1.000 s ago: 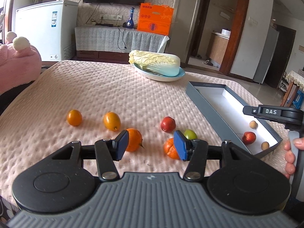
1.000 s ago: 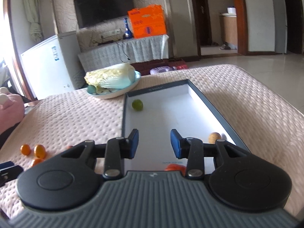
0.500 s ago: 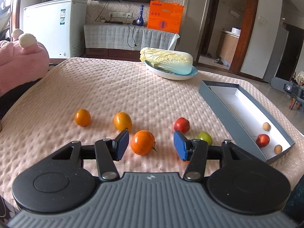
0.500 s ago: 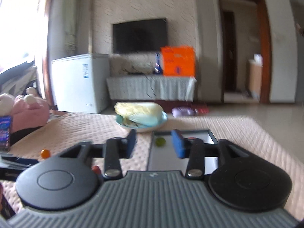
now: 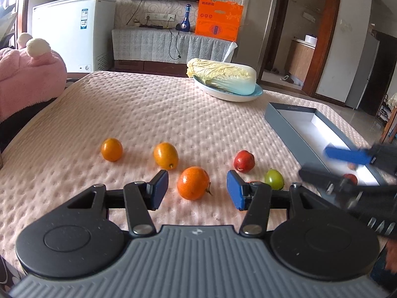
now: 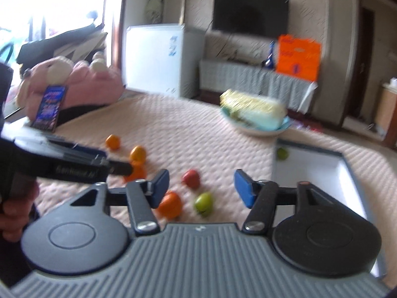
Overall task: Organize fruits
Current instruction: 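Move both open tools back toward the remaining fruits on the bed, then grasp an orange with the left tool while the right tool grasps another orange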
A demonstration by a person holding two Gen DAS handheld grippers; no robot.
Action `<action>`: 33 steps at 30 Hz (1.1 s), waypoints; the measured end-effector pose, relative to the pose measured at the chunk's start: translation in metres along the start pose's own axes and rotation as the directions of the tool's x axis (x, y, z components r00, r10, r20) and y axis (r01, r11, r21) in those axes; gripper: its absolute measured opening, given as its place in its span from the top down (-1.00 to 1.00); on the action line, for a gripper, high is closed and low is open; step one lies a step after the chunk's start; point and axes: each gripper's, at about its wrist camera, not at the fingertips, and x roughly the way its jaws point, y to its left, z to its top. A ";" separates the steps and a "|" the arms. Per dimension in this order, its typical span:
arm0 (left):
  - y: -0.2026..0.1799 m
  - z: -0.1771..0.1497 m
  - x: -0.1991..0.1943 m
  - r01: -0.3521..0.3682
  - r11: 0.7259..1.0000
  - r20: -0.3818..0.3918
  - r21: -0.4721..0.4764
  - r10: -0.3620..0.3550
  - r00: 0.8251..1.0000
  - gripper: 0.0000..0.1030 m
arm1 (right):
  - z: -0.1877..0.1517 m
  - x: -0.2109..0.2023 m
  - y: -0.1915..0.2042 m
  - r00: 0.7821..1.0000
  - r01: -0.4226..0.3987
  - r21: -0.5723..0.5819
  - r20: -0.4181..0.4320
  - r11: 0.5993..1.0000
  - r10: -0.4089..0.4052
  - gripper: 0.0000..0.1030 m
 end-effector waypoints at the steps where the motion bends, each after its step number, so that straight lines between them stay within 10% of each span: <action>1: 0.002 0.001 0.000 -0.002 1.000 0.001 -0.007 0.002 1.000 -0.13 | -0.001 0.004 0.001 0.999 -0.022 0.005 -0.023 1.000 0.022 0.00; 33: 0.009 -0.008 0.036 -0.011 1.000 -0.059 -0.002 0.011 0.998 -0.13 | -0.012 0.051 0.026 0.978 -0.065 -0.018 -0.198 0.998 0.060 0.26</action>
